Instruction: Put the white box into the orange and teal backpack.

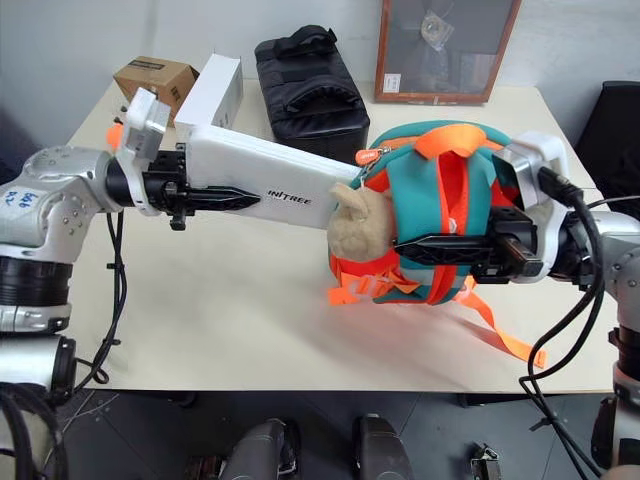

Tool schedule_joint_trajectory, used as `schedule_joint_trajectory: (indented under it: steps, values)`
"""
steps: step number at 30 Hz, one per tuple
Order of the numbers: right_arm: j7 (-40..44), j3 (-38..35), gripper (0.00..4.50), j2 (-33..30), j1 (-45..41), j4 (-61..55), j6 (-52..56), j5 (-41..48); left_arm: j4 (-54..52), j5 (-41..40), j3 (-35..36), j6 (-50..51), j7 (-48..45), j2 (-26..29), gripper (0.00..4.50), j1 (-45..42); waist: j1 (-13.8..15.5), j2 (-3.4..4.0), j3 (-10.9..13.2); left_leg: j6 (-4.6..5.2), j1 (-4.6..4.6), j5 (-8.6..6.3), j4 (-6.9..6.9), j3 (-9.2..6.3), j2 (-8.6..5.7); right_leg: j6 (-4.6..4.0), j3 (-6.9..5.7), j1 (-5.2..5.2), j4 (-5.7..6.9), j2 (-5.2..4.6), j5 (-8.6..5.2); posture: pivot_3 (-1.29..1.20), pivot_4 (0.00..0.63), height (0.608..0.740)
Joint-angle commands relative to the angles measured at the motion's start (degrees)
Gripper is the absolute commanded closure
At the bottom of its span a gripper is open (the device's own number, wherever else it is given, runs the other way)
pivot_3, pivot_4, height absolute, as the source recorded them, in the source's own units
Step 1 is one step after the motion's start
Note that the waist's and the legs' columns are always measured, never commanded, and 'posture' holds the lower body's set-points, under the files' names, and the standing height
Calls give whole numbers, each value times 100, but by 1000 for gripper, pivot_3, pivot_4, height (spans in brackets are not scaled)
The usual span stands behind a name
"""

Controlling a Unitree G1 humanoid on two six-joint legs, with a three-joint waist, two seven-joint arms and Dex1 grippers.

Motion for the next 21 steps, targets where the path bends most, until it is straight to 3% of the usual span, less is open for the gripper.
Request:
schedule_joint_trajectory:
  steps: [1, 10, 12, 16, 17, 21]
  values:
    - [-25, -125, 4463, 14, -43, -202, -168, 40, 251, 351, -293, -306, -237, -358, 3163, -343, 20, 0, 0, 1, 0, 0, 1, 0, 0, 0, 0, 0, 0, 0, 0, 0, 150, 740]
    - [-328, -59, 4463, 266, 40, -529, -214, 136, 810, 1002, -504, -755, 824, -2240, 3163, -548, 106, -1, 1, 11, -18, -2, 22, 0, -1, 5, 2, -17, 18, -1, 3, 0, 150, 740]
    - [-419, -55, 4463, 336, 45, -572, -214, 161, 1135, 1230, -604, -896, 1317, -2850, 3163, -565, 109, -1, 0, 11, -34, -1, 28, 1, -1, 6, 3, -34, 26, -1, 3, 0, 150, 740]
    - [-543, -82, 4463, 415, 119, -638, -198, 184, 1730, 1584, -652, -1076, 1843, -3549, 3163, -642, 104, -1, 1, 13, -38, 0, 40, 1, 0, 7, 2, -39, 33, 1, 4, 0, 150, 740]
    - [-583, -88, 4500, 433, 143, -642, -196, 185, 1834, 1596, -599, -1054, 1924, -3647, 2439, -673, 98, -1, 1, 13, -38, 0, 43, 1, 0, 7, 3, -39, 34, 1, 4, 0, 150, 740]
    - [-727, -68, 4500, 491, 193, -614, -206, 148, 1433, 1381, -322, -795, 1767, -3459, 1367, -578, 83, -1, 1, 22, -35, 6, 45, 2, 3, 7, 4, -39, 43, 2, 4, 0, 150, 740]
